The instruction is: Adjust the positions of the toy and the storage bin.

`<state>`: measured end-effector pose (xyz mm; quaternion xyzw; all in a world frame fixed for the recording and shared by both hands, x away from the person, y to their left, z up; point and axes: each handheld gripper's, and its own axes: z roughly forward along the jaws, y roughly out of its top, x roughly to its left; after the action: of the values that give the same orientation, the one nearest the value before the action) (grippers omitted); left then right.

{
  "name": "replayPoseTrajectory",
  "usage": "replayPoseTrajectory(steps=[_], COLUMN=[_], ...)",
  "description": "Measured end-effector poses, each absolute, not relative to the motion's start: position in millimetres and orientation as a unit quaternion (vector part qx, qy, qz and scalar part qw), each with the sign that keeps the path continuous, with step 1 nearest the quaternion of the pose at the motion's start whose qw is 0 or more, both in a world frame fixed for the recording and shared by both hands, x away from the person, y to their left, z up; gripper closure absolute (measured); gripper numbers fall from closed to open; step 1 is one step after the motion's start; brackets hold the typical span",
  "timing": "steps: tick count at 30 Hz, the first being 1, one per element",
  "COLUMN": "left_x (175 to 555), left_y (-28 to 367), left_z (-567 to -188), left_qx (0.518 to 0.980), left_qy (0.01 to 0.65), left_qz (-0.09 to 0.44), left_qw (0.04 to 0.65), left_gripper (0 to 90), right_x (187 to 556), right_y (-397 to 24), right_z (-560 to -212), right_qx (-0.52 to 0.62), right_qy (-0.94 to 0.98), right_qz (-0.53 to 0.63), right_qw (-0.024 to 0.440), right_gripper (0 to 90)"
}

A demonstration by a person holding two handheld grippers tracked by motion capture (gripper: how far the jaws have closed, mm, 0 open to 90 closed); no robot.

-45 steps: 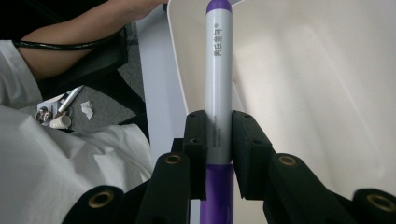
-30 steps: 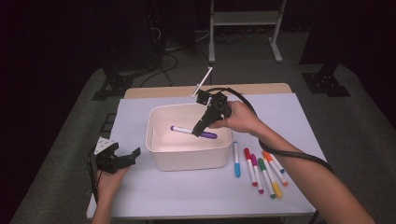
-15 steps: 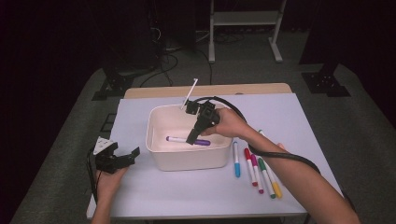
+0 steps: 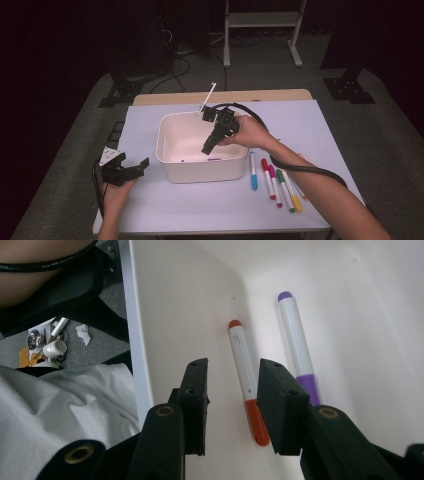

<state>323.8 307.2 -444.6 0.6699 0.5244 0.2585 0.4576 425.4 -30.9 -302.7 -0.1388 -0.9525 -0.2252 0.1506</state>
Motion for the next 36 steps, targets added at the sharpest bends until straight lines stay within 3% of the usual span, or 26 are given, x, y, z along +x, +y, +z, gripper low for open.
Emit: replayPoseTrajectory(steps=[20, 29, 36], left_x=[323.5, 323.8, 323.5], left_y=[306.9, 306.2, 305.8], left_z=[-445.1, -445.4, -445.9], left_qx=[0.673, 0.675, 0.674], left_qy=[0.527, 0.525, 0.527], left_qz=[0.259, 0.259, 0.260], left_qw=[0.450, 0.448, 0.449], left_gripper=[0.0, 0.0, 0.0], right_x=[420.3, 412.2, 402.9], right_y=[-142.5, -203.4, -250.1], right_z=[-262.2, -268.3, -293.1], right_qx=[-0.210, -0.258, -0.295], right_qy=[-0.921, -0.904, -0.890], right_qz=[-0.309, -0.327, -0.333], right_qw=[0.109, 0.094, 0.097], right_gripper=[62.0, 62.1, 62.1])
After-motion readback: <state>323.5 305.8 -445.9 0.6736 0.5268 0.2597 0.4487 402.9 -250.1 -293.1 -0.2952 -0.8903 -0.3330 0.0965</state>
